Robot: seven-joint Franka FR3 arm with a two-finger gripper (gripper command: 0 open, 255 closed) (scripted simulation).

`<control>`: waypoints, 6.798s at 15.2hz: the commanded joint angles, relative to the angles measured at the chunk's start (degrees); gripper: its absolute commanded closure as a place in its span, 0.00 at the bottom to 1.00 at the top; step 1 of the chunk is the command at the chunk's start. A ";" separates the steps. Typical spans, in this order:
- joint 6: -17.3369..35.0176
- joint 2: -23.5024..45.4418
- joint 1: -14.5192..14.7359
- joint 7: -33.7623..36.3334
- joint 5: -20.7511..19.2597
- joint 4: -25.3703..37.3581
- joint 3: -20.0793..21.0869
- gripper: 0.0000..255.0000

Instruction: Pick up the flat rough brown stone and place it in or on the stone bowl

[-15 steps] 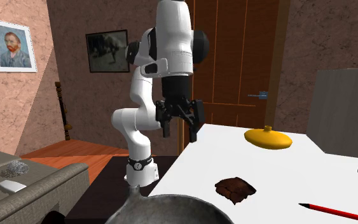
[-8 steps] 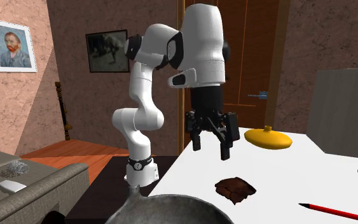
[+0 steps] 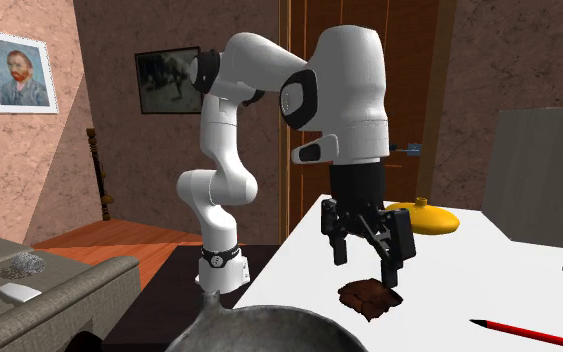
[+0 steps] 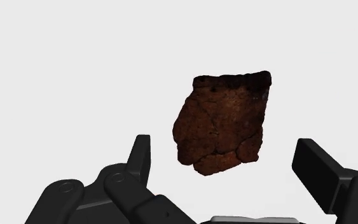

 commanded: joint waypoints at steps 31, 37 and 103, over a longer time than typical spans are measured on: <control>-22.78 25.72 5.40 35.72 -28.15 23.95 8.16 0.00; -20.17 25.94 5.02 36.03 -28.56 21.47 7.88 0.00; -51.48 43.57 9.31 14.60 -40.64 72.24 0.96 1.00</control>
